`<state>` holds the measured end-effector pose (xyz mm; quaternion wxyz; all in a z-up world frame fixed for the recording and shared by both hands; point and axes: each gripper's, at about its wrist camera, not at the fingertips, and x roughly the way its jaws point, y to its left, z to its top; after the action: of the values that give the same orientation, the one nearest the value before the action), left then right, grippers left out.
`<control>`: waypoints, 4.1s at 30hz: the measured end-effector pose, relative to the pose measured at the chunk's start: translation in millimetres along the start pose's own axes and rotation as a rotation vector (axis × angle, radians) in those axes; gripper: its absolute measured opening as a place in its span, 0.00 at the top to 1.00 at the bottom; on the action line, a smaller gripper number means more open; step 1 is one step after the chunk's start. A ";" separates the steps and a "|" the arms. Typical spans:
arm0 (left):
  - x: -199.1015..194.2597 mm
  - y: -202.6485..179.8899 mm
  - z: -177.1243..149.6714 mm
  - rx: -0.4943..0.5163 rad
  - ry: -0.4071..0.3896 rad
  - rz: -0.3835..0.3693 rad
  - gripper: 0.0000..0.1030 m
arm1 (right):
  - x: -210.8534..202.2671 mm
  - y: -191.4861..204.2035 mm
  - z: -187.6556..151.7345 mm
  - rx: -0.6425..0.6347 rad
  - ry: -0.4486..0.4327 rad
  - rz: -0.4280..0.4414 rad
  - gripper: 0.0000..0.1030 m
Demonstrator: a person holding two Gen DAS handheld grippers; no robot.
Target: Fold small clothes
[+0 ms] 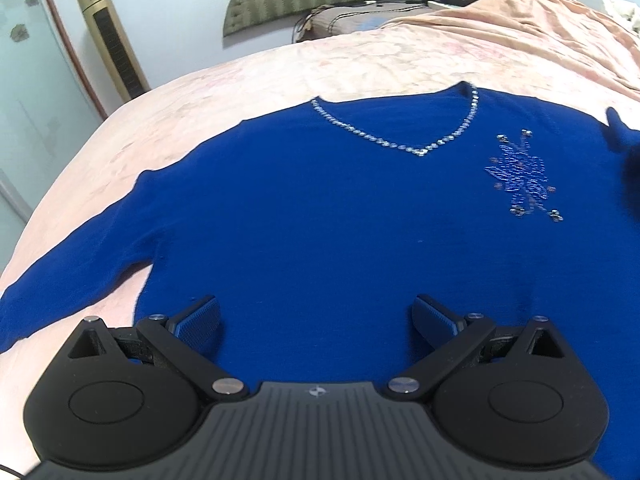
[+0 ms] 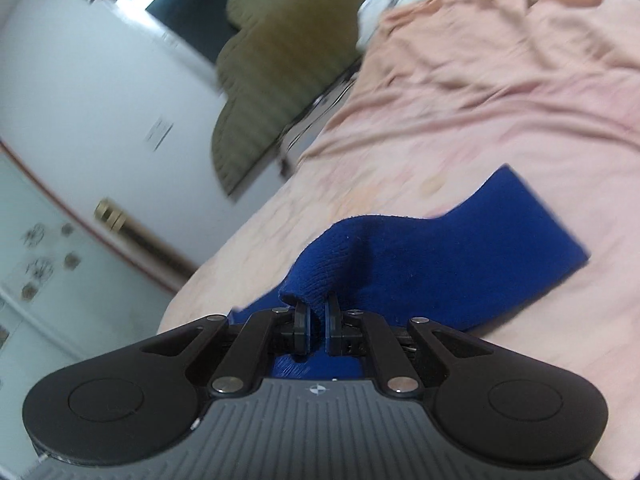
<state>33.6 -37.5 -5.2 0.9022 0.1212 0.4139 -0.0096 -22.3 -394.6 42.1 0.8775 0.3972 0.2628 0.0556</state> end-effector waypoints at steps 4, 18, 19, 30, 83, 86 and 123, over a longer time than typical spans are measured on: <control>2.9 11.1 -1.9 -0.015 0.007 0.005 0.00 | 22.1 26.9 -13.4 -0.054 0.049 0.008 0.91; 8.0 36.3 -11.4 -0.033 0.017 0.028 0.00 | 94.0 110.7 -58.5 -0.139 0.196 0.084 0.90; 7.4 38.2 -12.2 -0.033 0.015 0.030 0.00 | 101.3 116.3 -60.1 -0.137 0.207 0.090 0.90; 7.3 69.5 -22.0 -0.054 0.010 0.078 0.00 | 193.2 159.2 -88.7 -0.105 0.330 0.103 0.90; 2.2 132.3 -37.2 -0.163 0.041 0.183 0.00 | 272.9 262.2 -153.4 -0.521 0.349 0.021 0.45; 5.1 135.9 -36.6 -0.181 0.054 0.171 0.00 | 254.1 258.8 -145.5 -0.491 0.350 0.084 0.44; -19.6 93.1 -18.6 -0.156 -0.002 0.099 0.00 | 58.8 97.5 -149.3 -0.603 0.058 -0.384 0.09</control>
<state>17.8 55.5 17.5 0.9086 0.0706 0.4062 0.0672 -36.6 -210.7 6.9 0.9419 0.0618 0.3292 -0.0241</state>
